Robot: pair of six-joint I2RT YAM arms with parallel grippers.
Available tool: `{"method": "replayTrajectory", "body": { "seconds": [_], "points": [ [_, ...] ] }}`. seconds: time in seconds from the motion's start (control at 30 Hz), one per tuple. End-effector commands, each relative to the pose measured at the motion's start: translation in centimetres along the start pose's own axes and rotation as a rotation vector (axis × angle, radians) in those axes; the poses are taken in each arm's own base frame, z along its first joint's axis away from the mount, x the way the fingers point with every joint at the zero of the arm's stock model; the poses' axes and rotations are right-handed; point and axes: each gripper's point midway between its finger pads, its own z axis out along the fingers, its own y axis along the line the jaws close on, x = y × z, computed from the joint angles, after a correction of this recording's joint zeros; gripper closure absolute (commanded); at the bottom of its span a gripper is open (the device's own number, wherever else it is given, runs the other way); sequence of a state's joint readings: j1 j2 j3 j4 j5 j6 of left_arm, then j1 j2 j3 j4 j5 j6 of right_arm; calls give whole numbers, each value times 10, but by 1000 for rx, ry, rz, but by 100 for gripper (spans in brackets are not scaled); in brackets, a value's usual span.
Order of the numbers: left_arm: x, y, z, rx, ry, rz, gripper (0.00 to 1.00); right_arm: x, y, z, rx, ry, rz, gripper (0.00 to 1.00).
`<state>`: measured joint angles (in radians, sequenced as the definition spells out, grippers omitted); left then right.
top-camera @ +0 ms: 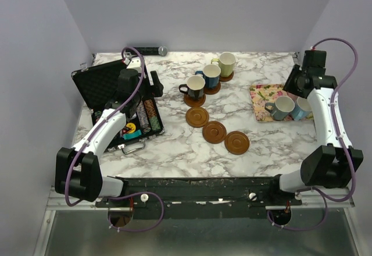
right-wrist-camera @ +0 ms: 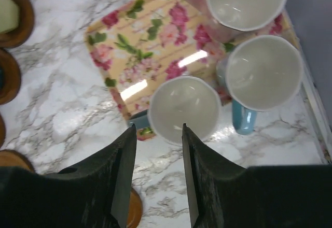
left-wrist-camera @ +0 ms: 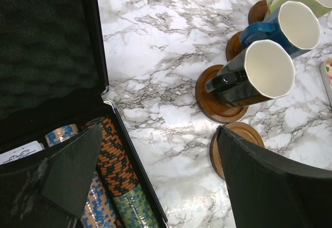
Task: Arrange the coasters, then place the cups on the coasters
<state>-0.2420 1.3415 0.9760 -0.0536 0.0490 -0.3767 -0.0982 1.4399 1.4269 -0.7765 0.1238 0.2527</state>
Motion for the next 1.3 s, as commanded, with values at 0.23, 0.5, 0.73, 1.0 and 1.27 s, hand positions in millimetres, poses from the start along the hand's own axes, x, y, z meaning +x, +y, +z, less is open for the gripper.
{"method": "replayTrajectory", "body": {
  "seconds": [0.23,0.5,0.73,1.0,1.27],
  "points": [
    [-20,-8,3,36,-51,12,1,48,-94,0,171,127,177,54],
    [-21,-8,3,30,-44,8,1,66,-94,12,147,180,199,57],
    [-18,-8,4,27,-35,-1,1,73,-95,27,144,198,191,57],
    [-20,-4,2,3,-35,-9,1,64,-83,49,76,199,218,58],
    [-16,1,-3,-24,-32,-14,1,63,-79,67,51,224,230,62]
  ]
}}
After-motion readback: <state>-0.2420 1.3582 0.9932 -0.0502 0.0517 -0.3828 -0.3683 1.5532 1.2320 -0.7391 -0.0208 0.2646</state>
